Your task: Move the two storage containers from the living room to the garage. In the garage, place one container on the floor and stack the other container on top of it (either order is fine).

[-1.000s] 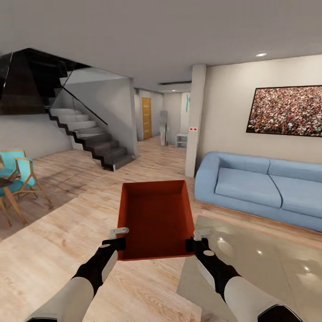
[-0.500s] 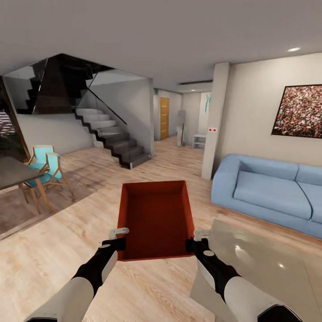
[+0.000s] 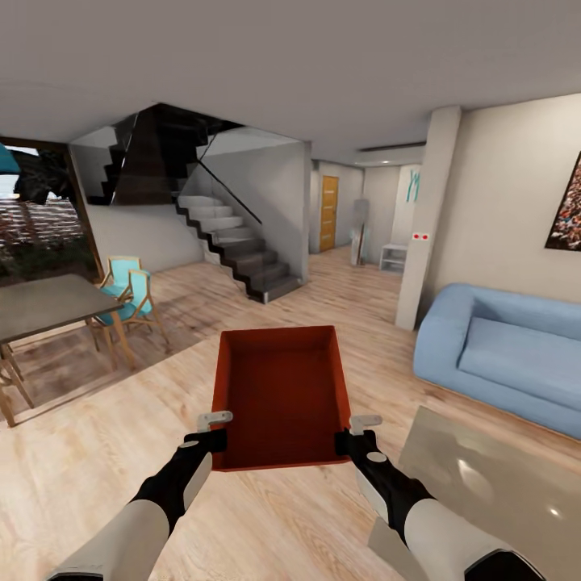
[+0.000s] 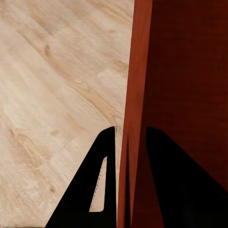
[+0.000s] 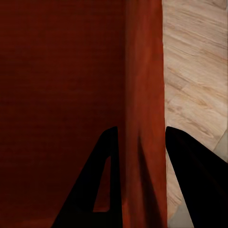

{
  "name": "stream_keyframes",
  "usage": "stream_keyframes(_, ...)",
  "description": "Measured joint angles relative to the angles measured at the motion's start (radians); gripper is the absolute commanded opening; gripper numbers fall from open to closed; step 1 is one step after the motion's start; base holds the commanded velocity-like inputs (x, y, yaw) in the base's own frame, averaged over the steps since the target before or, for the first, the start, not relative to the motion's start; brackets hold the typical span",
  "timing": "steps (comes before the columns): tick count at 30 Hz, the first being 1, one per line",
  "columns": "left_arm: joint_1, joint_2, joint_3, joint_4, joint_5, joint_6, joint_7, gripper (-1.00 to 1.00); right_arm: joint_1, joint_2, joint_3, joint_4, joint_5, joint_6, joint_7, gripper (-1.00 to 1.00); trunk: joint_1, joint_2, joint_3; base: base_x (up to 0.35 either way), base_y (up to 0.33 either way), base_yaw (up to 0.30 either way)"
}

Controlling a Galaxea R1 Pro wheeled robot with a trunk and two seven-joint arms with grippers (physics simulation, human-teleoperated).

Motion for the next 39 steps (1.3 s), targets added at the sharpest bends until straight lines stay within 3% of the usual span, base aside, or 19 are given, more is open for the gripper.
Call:
stream_keyframes(10, 0.0, -0.001, 0.001, -0.001, -0.002, 0.0, 0.001, -1.0, 0.0, -0.001, 0.0, -0.001, 0.0, 0.0, 0.0, -1.0, 0.0, 0.0, 0.0, 0.0, 0.0, 0.228)
stream_keyframes(33, 0.0, 0.0, -0.001, -0.006, 0.0, 0.0, 0.0, -1.0, 0.0, 0.0, 0.0, -0.001, -0.001, -0.005, 0.0, -1.0, 0.0, 0.0, 0.0, 0.001, 0.0, 0.006)
stream_keyframes(39, 0.0, 0.0, 0.0, -0.004, -0.001, 0.0, 0.0, -1.0, 0.0, 0.0, -0.001, -0.001, 0.0, -0.003, 0.0, -1.0, -0.001, 0.0, 0.0, 0.229, 0.114, 0.0)
